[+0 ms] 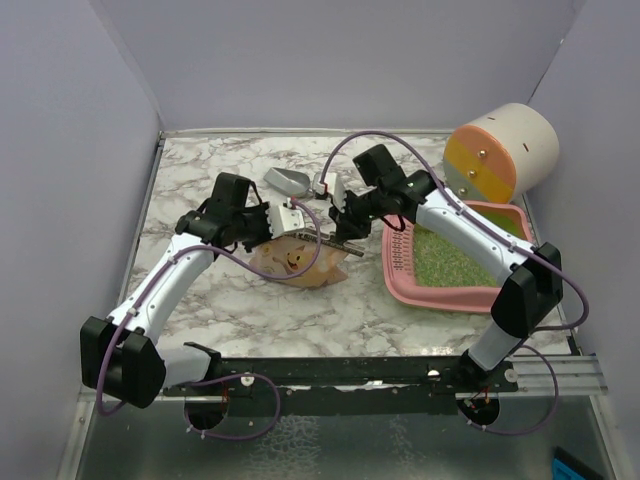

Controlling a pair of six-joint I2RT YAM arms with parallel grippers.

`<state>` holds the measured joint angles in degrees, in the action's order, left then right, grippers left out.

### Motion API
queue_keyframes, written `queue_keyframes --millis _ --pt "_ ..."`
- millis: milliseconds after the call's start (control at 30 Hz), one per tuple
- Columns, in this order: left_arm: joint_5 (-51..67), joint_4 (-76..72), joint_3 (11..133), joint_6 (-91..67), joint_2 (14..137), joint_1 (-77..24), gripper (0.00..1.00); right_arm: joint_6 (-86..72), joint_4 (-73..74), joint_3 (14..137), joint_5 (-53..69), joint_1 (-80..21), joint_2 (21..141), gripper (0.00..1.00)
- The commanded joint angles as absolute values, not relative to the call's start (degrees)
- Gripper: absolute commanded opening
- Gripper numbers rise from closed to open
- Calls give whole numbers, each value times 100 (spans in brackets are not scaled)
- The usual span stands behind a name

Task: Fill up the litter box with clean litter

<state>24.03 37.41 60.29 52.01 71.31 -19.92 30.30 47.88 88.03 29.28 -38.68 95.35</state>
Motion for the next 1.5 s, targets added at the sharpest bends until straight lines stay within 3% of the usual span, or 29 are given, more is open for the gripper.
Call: queue_keyframes --millis 0,500,900,1133,1233,1400,1467 --pt "2827 3350 6000 5092 6906 -1960 0 3076 4582 8924 3140 -3898 9735 1" --pt "3202 3254 6126 4954 6896 -1963 0 3086 4602 9578 3347 -4253 10450 1" --pt "3458 3062 6081 4764 6676 -1964 0 2819 4431 9399 3658 -4319 10843 1" --pt "3522 3051 6143 4705 6758 -1963 0 2612 4544 9448 2966 -4342 10983 1" --pt "3465 3005 6120 4678 6769 -1967 0 2498 4440 9403 2779 -4342 10898 6" --pt "3274 2821 5995 4538 6733 -1968 0 2421 4158 9211 2754 -4342 10543 31" --pt "3223 2724 5982 4426 6717 -1960 0 2412 4034 9101 2782 -4342 10379 37"
